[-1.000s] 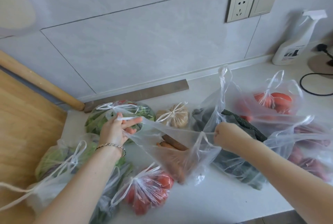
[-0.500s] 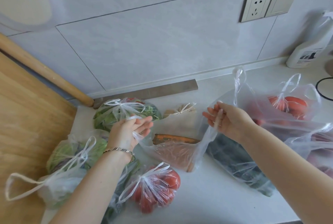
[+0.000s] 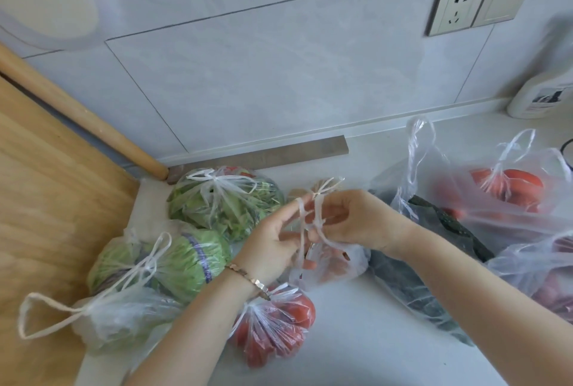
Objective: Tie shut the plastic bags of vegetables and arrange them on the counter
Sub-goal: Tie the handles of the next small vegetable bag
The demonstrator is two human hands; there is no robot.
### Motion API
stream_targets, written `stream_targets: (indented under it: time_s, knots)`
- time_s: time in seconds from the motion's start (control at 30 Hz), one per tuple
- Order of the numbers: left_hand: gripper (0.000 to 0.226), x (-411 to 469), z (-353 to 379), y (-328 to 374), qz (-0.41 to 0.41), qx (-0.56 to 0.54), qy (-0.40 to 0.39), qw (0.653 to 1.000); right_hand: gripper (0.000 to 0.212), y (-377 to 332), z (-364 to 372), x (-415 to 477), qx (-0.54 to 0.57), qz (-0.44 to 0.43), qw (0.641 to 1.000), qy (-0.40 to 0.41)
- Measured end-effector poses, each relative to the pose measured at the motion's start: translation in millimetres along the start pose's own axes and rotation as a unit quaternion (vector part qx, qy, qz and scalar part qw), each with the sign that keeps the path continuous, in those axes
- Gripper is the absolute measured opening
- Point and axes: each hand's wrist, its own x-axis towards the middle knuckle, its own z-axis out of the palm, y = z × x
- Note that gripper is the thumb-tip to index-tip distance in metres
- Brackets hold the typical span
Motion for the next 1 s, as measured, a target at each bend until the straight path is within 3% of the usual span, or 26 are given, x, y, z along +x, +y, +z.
stream_targets:
  time_s: [0.1, 0.17, 0.27, 0.33, 0.43, 0.5, 0.57, 0.63, 0.7, 0.73, 0.77, 0.8, 0.87, 0.93, 1.0]
  knots:
    - [0.077, 8.9, 3.8, -5.7, 0.044, 0.105, -0.037, 0.993, 0.016, 5.0, 8.8, -1.9, 0.052, 0.008, 0.999, -0.015]
    - [0.078, 13.4, 5.8, -9.1, 0.072, 0.176, -0.046, 0.981, 0.017, 9.7, 14.0, -1.6, 0.017, 0.003, 1.000, -0.001]
    - [0.083, 18.6, 5.8, -13.9, 0.066, 0.193, -0.059, 0.977, 0.005, 14.9, 17.9, 0.5, -0.044, -0.012, 0.999, -0.012]
    - [0.070, 24.0, 4.3, -19.0, 0.066, 0.164, -0.046, 0.983, 0.017, 19.0, 17.8, 3.4, -0.054, 0.004, 0.999, -0.003]
    - [0.033, 31.1, 0.9, -31.3, 0.091, 0.155, 0.001, 0.984, 0.036, 28.3, 16.6, 8.9, -0.053, 0.042, 0.996, 0.060]
    - [0.027, 34.7, -8.5, -40.5, 0.099, 0.219, 0.061, 0.969, 0.041, 39.3, 11.8, 11.6, 0.004, 0.080, 0.992, 0.096]
    - [0.031, 34.9, -22.9, -48.2, 0.088, 0.220, 0.104, 0.966, 0.030, 55.3, 1.5, 14.0, 0.150, 0.149, 0.968, 0.134]
    - [0.033, 33.3, -34.7, -53.5, 0.045, 0.049, 0.098, 0.993, 0.020, 70.9, -6.2, 17.8, 0.299, 0.222, 0.917, 0.145]
    - [0.033, 36.5, -35.0, -54.5, 0.000, -0.218, 0.048, 0.975, 0.029, 82.6, -6.0, 23.3, 0.409, 0.258, 0.866, 0.125]
    - [0.035, 37.7, -32.1, -51.4, -0.018, -0.287, 0.028, 0.957, 0.035, 85.7, -4.9, 27.1, 0.458, 0.261, 0.841, 0.123]
    - [0.035, 39.4, -28.0, -45.8, -0.039, -0.278, 0.019, 0.960, 0.039, 86.7, -4.4, 32.0, 0.508, 0.257, 0.813, 0.126]
    - [0.032, 42.2, -24.9, -40.1, -0.067, -0.208, 0.004, 0.976, 0.037, 86.0, -4.8, 36.9, 0.553, 0.251, 0.784, 0.130]
    - [0.027, 44.8, -20.7, -24.1, -0.101, 0.058, -0.050, 0.992, 0.032, 83.4, -6.4, 46.4, 0.596, 0.248, 0.752, 0.132]
    - [0.028, 48.8, -20.0, -15.4, -0.059, 0.287, -0.081, 0.953, 0.039, 88.6, -10.0, 57.1, 0.556, 0.257, 0.782, 0.112]
    - [0.025, 49.4, -20.4, -10.3, 0.024, 0.393, -0.064, 0.917, 0.036, 91.1, -11.8, 67.7, 0.472, 0.265, 0.836, 0.095]
